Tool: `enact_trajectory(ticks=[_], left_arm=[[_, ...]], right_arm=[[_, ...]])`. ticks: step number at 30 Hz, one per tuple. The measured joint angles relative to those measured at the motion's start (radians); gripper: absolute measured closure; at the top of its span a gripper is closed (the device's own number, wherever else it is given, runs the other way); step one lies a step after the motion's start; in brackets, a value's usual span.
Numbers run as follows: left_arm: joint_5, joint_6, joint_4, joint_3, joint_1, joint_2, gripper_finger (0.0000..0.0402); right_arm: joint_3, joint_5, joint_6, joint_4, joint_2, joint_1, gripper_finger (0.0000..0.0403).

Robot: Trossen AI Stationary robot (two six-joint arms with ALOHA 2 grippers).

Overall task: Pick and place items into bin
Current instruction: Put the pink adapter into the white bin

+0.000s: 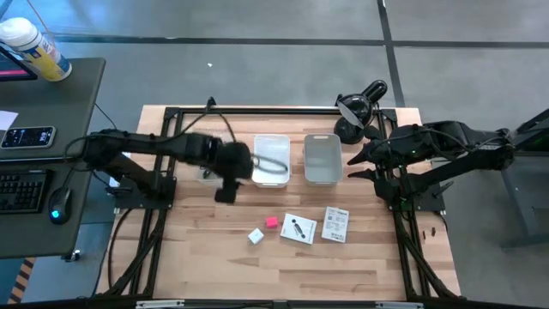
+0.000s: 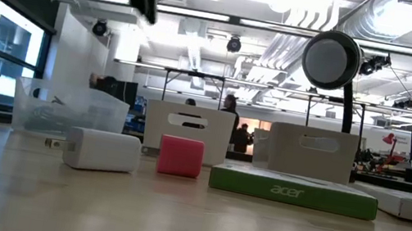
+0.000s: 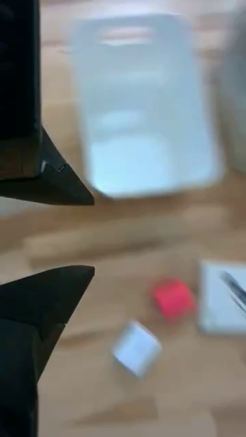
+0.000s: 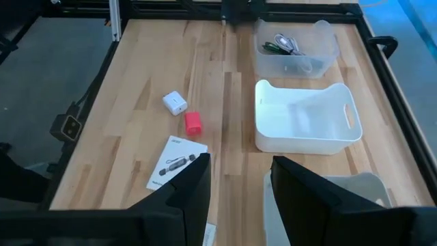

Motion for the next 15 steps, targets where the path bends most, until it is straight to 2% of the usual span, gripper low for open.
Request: enact_trajectory(ticks=[4, 7, 15], left_arm=[[-0.009, 0.019, 0.107, 0.0, -0.113, 0.002, 0.0274], [-0.056, 0.021, 0.139, 0.0, -0.178, 0.015, 0.0279], [-0.203, 0.053, 0.14, 0.002, -0.26, 0.046, 0.0284]], right_arm=[[0.0, 0.015, -0.008, 0.0, 0.0, 0.0, 0.0258], [0.0, 0.021, -0.015, 0.0, 0.0, 0.0, 0.0258], [0.0, 0.035, 0.057, -0.002, 0.0, 0.0, 0.0258]])
